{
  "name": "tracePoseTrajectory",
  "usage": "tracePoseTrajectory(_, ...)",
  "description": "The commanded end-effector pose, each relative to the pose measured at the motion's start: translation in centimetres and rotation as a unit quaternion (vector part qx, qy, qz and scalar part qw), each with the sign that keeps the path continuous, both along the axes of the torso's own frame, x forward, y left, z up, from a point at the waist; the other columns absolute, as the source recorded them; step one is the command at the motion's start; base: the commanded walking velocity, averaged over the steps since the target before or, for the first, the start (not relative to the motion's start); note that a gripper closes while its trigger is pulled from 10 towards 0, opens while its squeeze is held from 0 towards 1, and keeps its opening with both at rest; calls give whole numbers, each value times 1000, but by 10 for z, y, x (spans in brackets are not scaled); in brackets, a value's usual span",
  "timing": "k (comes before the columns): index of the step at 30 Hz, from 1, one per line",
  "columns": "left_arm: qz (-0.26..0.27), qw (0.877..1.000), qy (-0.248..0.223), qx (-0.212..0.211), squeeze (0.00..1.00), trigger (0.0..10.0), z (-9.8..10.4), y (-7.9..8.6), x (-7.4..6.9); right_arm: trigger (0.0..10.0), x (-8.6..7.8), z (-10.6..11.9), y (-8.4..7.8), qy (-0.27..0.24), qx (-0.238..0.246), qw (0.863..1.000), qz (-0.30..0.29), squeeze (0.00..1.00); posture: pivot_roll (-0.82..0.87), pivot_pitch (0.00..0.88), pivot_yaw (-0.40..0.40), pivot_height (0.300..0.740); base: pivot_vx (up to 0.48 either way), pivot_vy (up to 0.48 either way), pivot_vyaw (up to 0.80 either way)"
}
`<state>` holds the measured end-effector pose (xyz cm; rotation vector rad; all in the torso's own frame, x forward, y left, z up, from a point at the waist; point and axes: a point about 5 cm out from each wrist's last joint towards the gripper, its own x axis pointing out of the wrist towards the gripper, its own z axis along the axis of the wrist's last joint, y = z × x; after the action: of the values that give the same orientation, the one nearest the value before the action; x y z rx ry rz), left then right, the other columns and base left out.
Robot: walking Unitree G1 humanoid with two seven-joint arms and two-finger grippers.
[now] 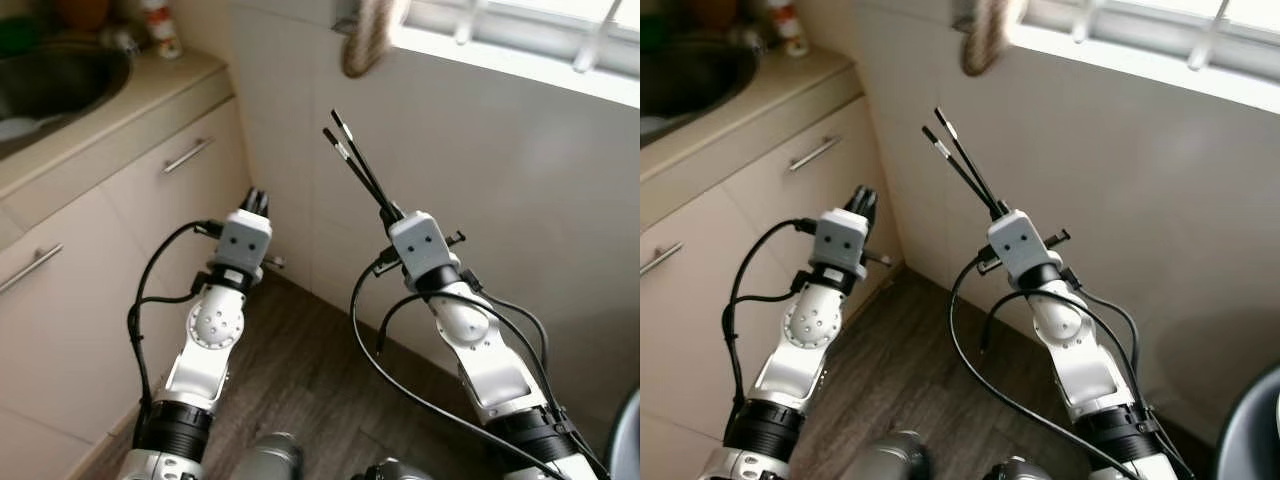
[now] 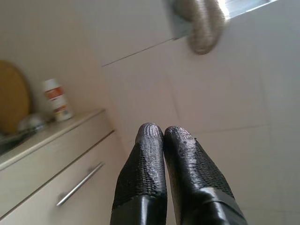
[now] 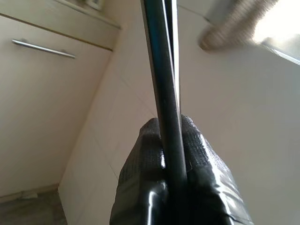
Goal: Kitchen organization
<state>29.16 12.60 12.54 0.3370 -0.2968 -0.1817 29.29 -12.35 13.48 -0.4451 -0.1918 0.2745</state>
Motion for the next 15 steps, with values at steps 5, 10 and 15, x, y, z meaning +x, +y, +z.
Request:
tracePoseTrajectory(5,5,1000,-10,2,0,10000,4,4,1,0,1,8,2,-26,1,1000,0,0,151,0,-25,740,0,0,800)
tracePoseTrajectory(10,5,1000,-9,3,0,10000,3,4,2,0,-1,8,2,-34,1,999,-2,0,151,0,-27,740,0,0,800)
tracePoseTrajectory(15,3,1000,-8,4,0,10000,3,4,2,0,-5,7,3,-42,5,999,-8,0,148,0,-25,740,0,0,800)
